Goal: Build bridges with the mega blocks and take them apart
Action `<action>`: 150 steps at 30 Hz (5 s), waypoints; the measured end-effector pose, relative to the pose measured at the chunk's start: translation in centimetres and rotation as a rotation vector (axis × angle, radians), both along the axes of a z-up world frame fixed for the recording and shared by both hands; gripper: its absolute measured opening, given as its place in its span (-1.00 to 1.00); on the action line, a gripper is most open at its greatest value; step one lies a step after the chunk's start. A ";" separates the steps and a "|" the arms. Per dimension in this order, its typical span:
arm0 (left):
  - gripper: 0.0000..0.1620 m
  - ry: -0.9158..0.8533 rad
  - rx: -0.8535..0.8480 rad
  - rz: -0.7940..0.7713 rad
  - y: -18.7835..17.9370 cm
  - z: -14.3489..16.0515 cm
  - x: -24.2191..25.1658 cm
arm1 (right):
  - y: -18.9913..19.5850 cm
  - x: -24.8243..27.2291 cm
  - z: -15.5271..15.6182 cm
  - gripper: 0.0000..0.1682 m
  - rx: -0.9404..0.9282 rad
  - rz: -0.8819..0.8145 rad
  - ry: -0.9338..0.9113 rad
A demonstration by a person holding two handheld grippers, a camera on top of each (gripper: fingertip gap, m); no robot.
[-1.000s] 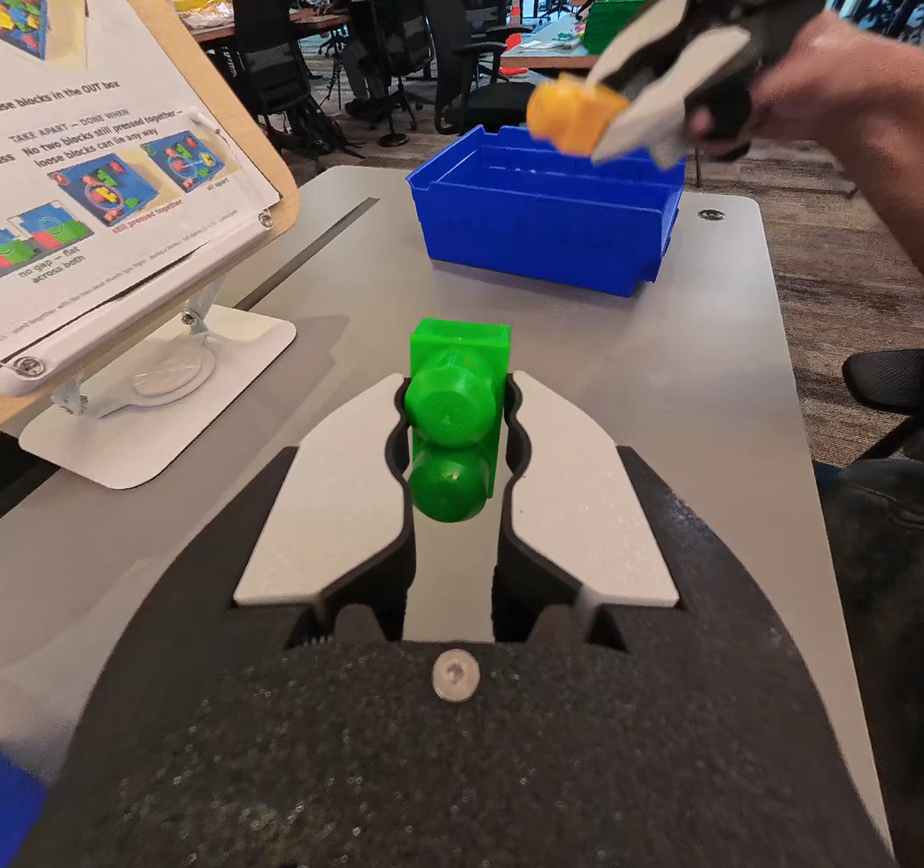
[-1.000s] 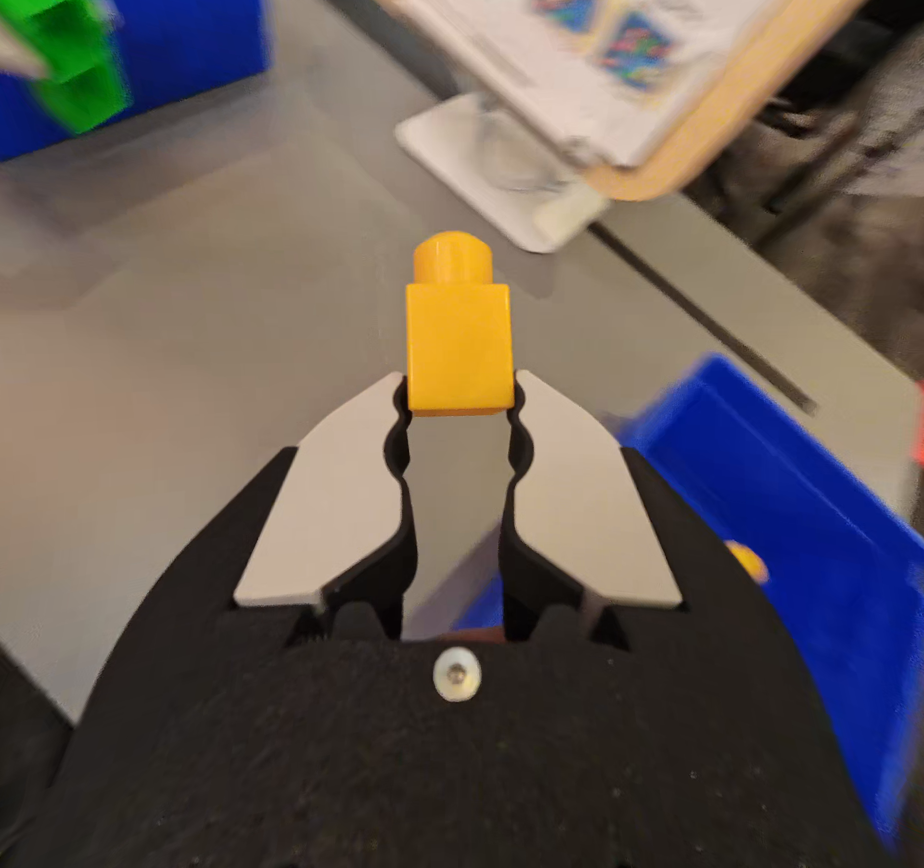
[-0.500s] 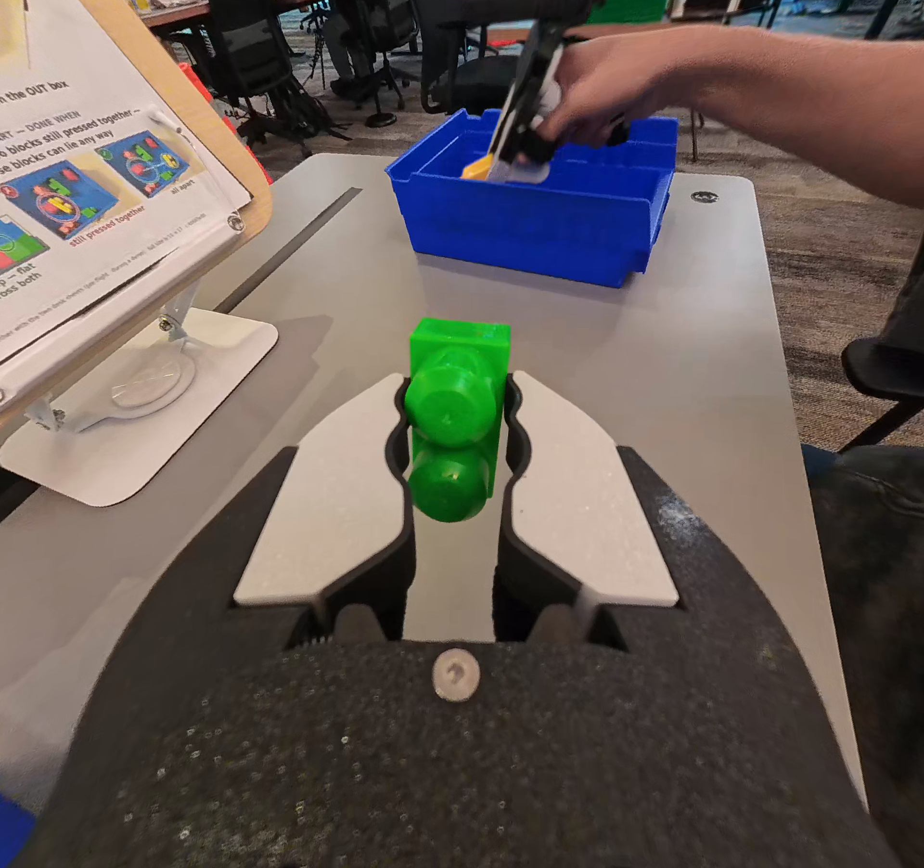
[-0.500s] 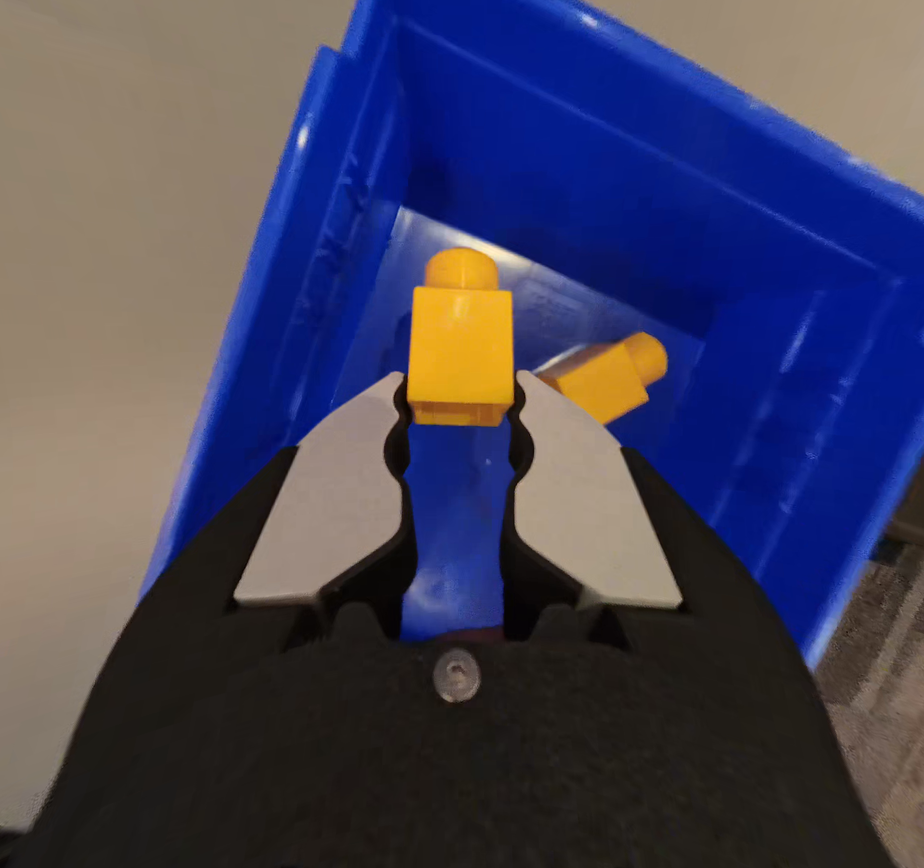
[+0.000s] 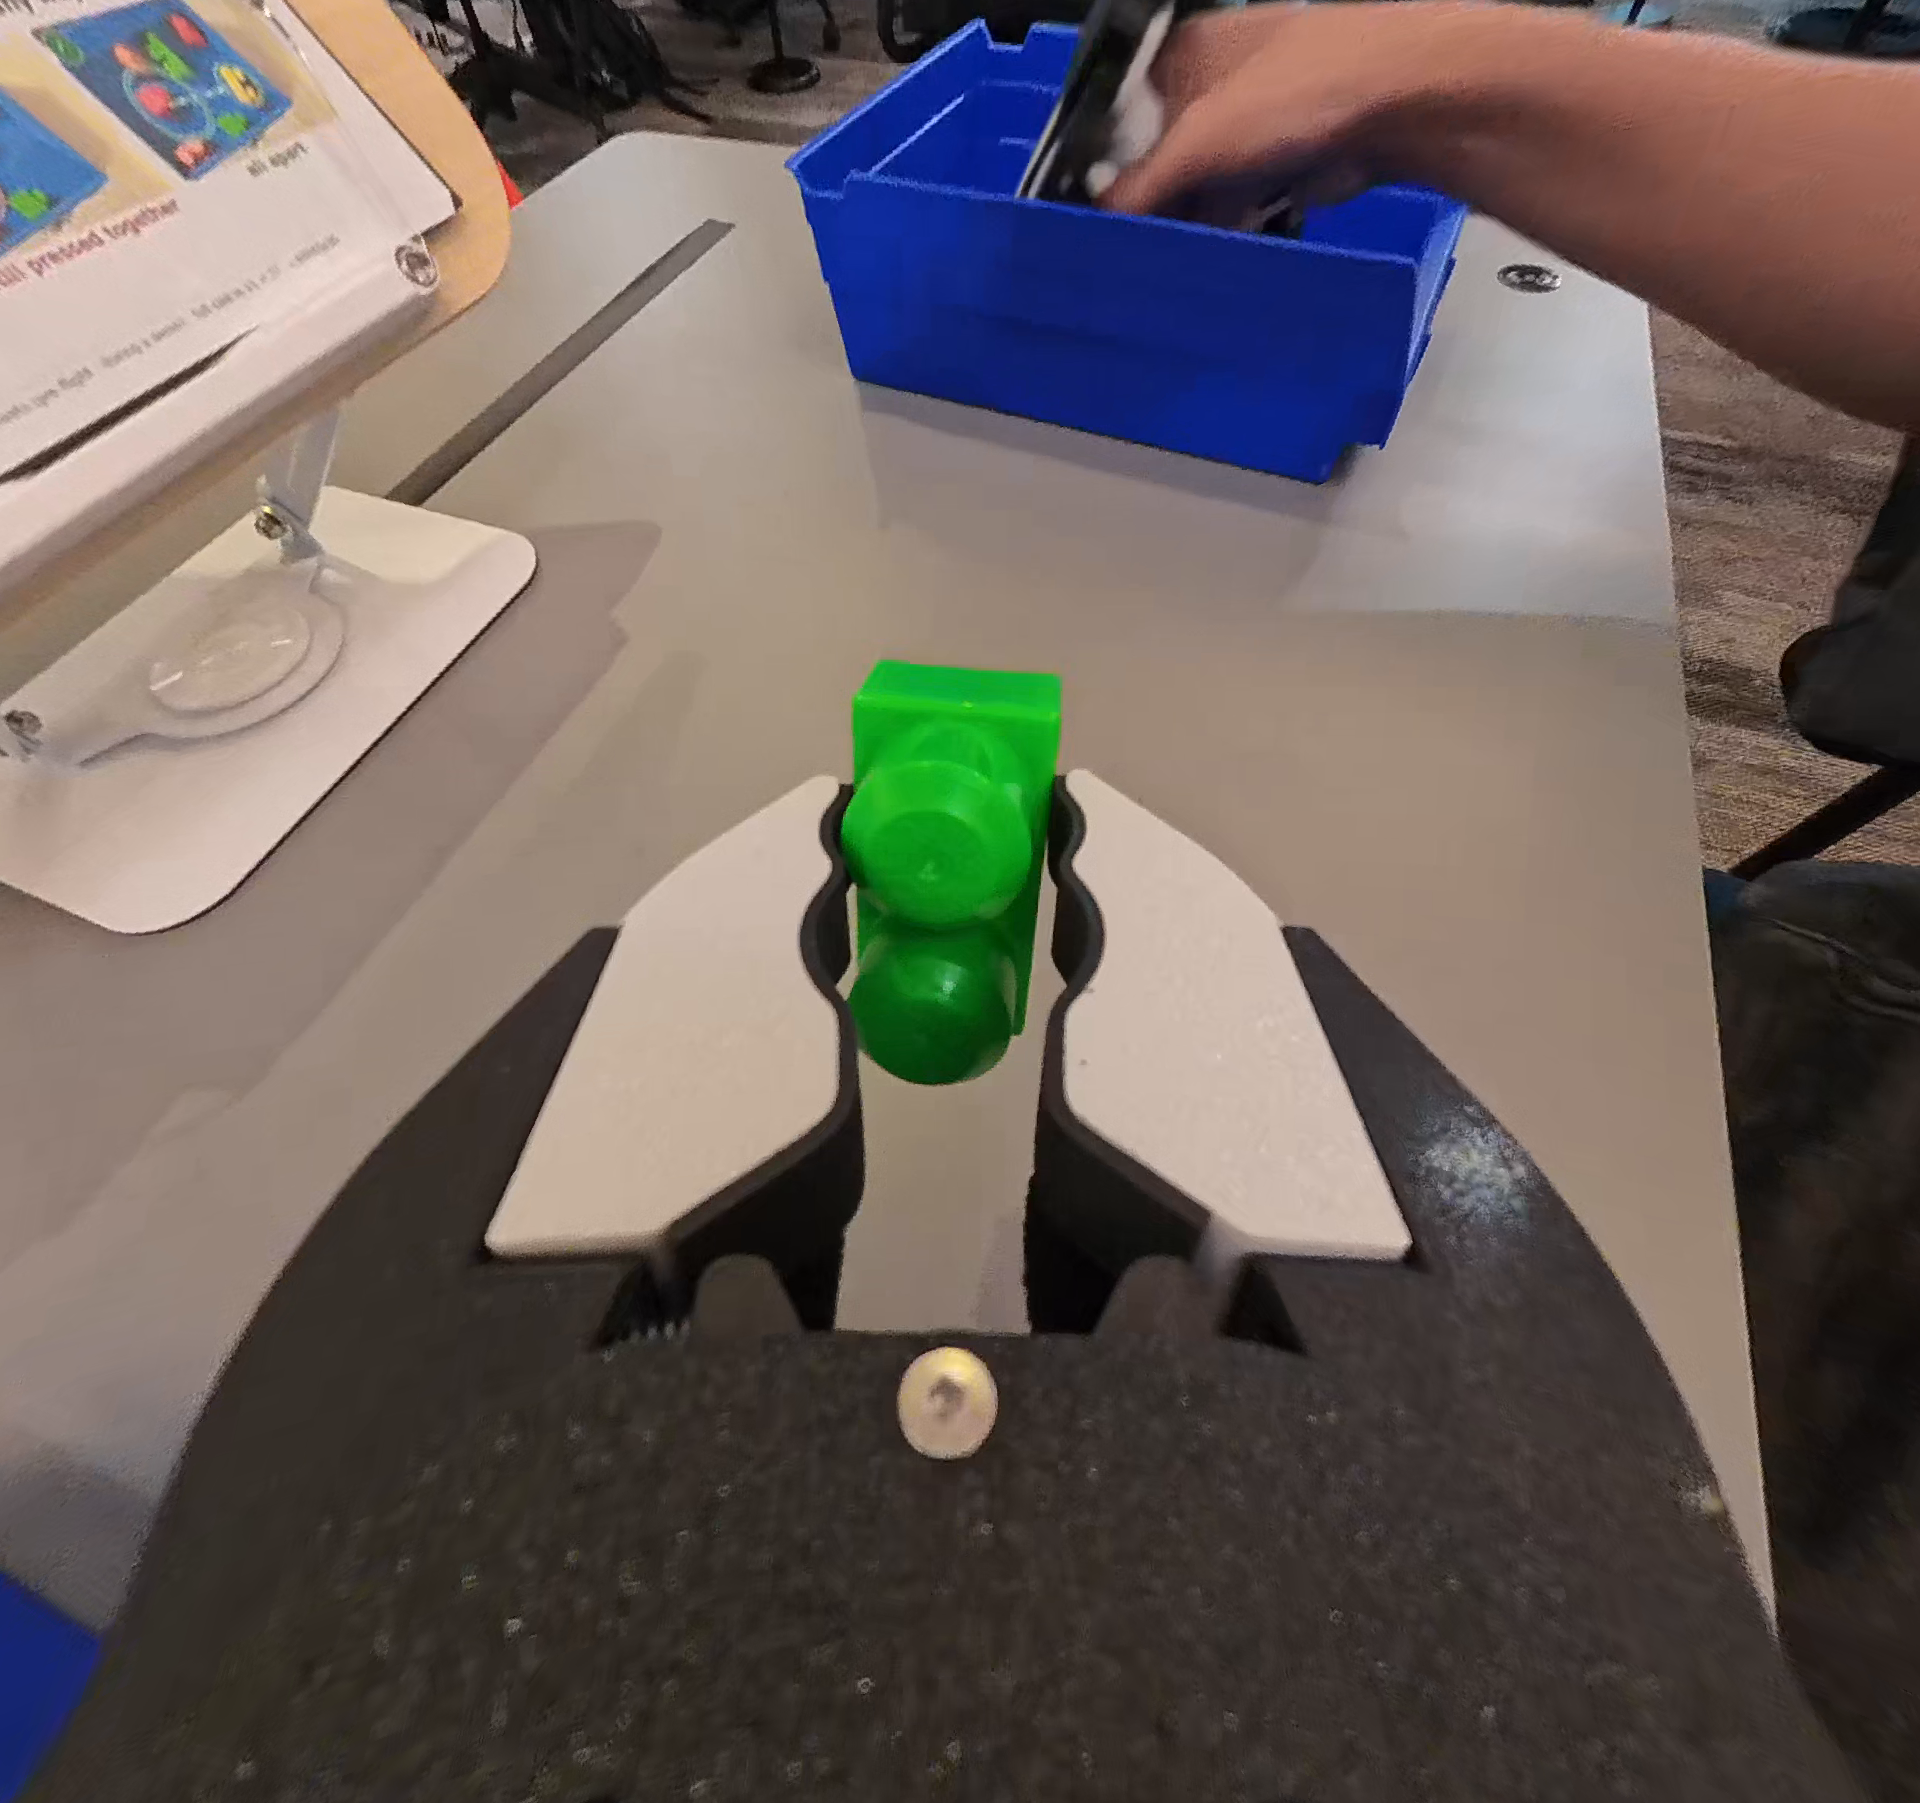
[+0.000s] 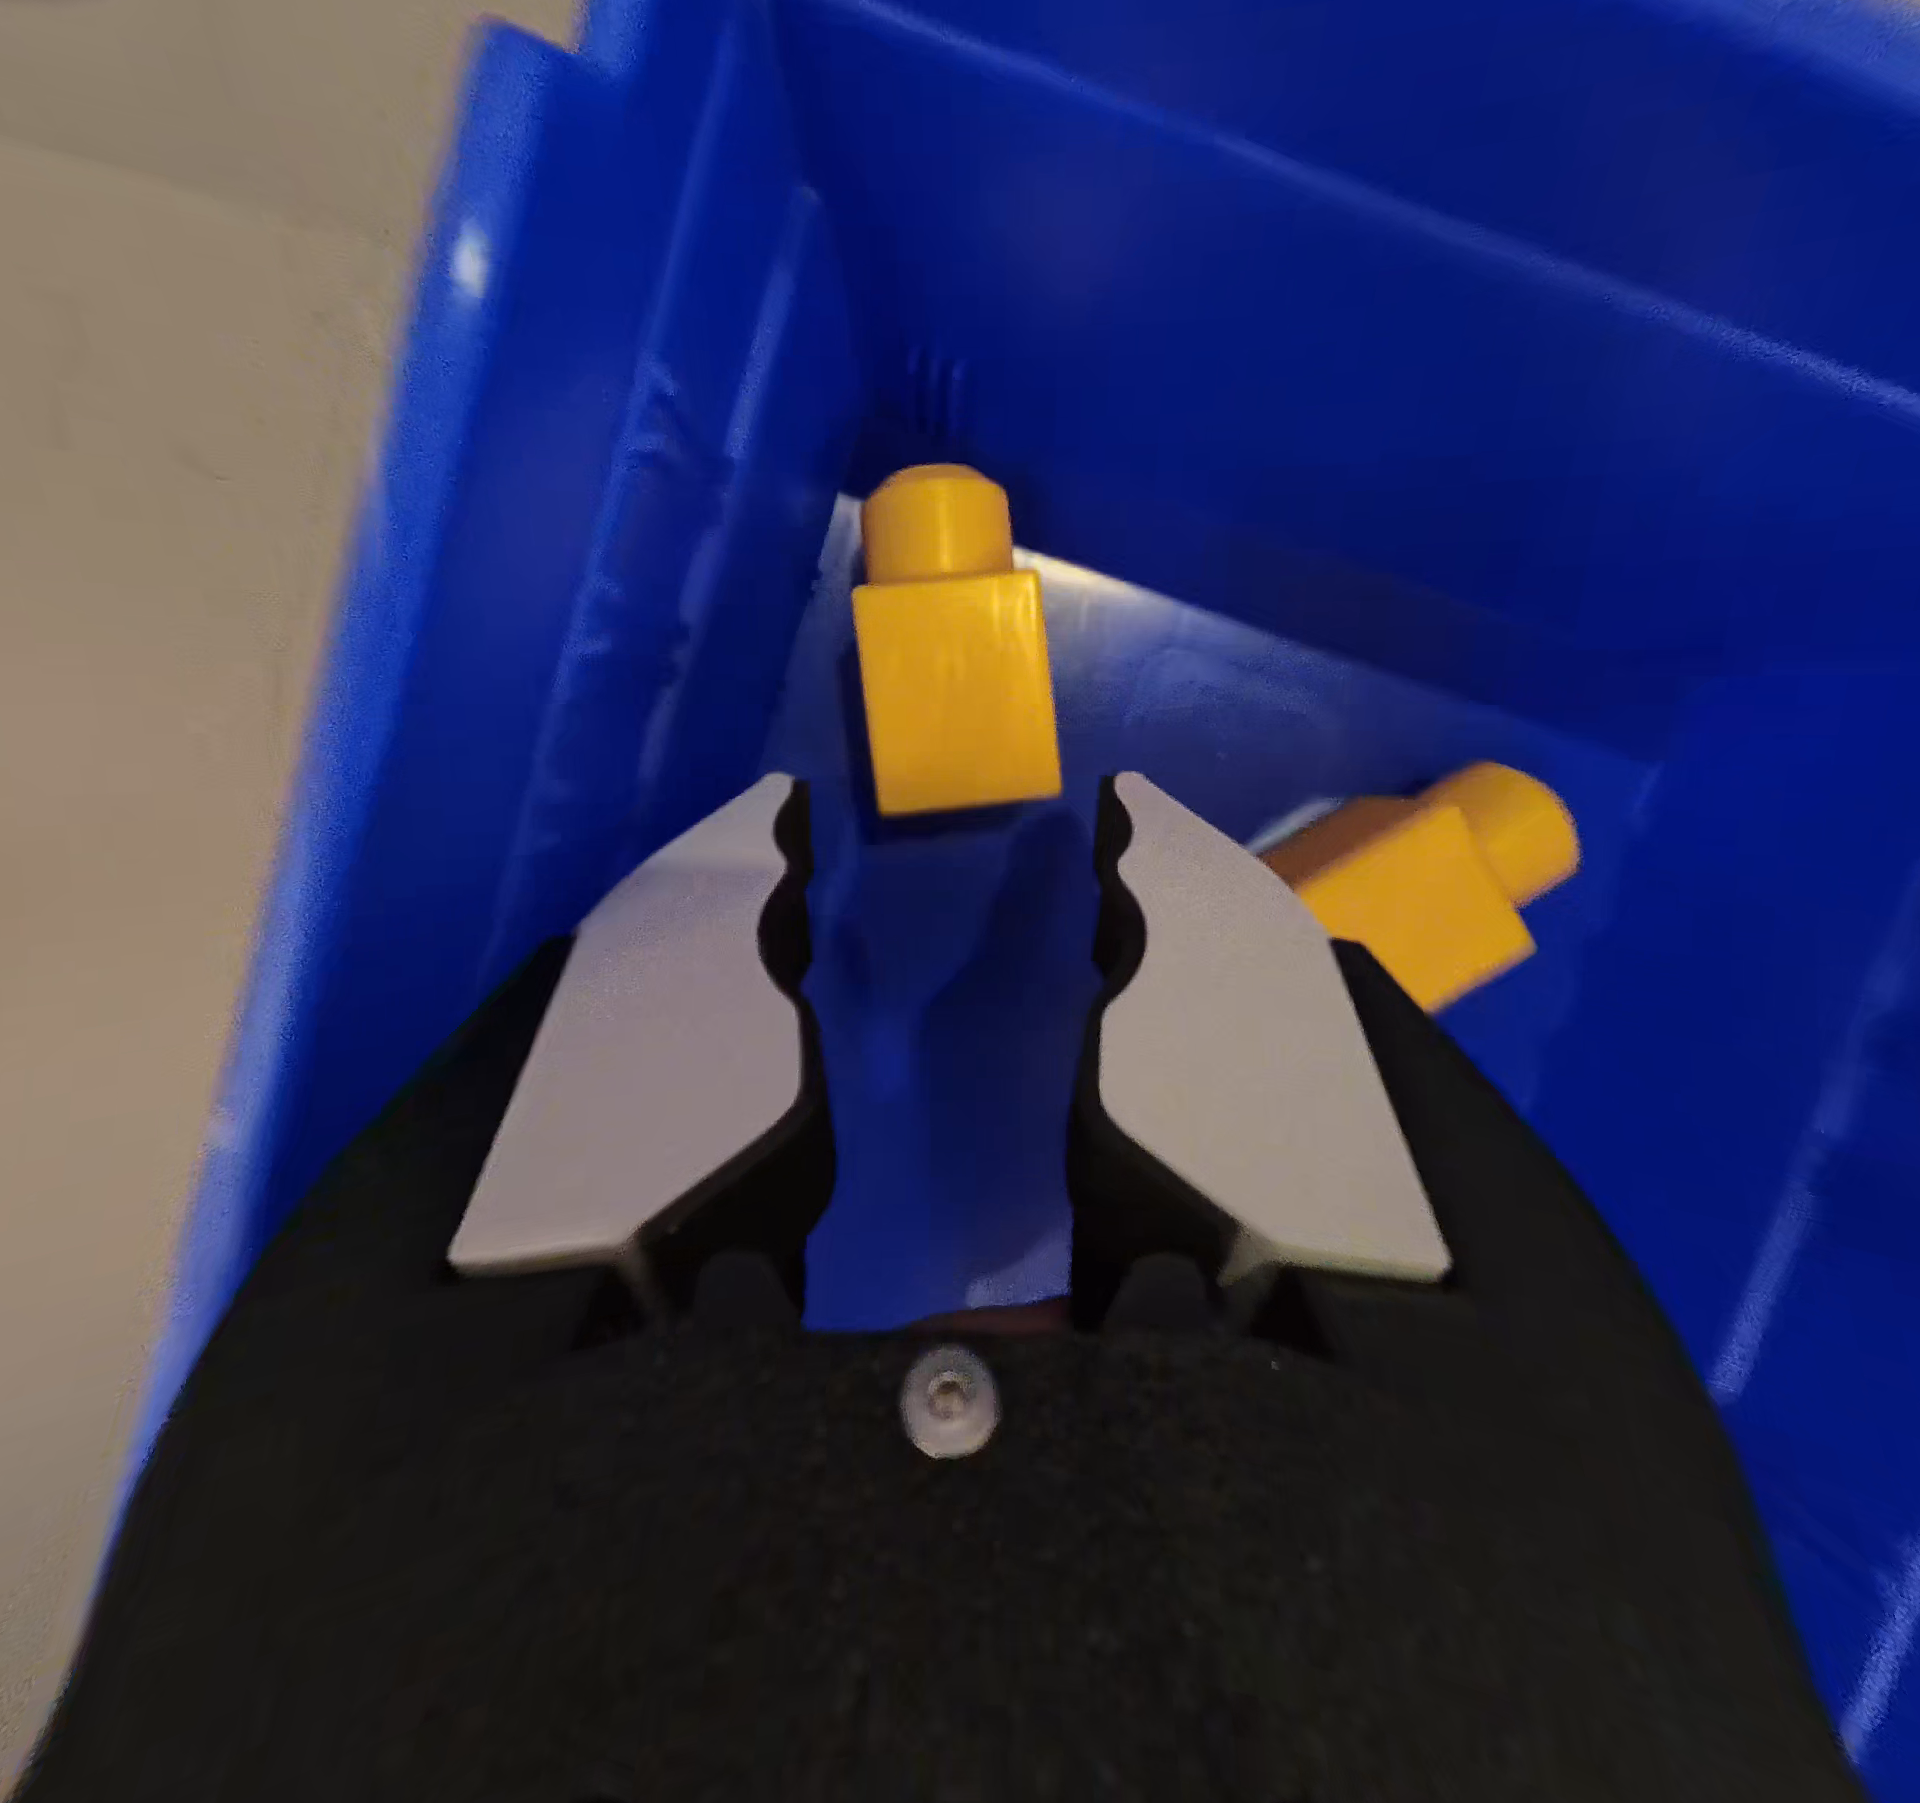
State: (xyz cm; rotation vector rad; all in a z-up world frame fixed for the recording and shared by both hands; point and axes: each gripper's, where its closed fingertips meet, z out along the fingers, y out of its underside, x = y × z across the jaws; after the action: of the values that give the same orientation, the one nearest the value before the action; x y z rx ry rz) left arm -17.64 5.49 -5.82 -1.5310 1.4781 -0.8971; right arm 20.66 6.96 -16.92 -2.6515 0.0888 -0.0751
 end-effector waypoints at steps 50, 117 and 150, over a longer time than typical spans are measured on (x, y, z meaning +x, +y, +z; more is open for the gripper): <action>-0.28 -0.039 -0.361 0.358 -9.0 -6.1 -7.6 | -4.3 -32.5 0.2 0.01 0.387 0.323 0.060; -0.40 0.129 -0.137 0.628 -6.0 -3.8 -14.0 | -16.3 -38.5 5.0 -0.35 0.524 0.646 0.712; -0.54 -0.146 -0.395 0.469 4.4 3.7 -18.7 | -15.1 -36.5 5.9 -0.38 0.545 0.661 0.663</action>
State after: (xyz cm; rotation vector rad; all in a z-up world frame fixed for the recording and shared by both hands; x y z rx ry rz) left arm -36.31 9.87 -2.10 -1.9428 0.8101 -1.0205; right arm -15.79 -8.11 -11.05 -1.9400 -0.4783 0.9043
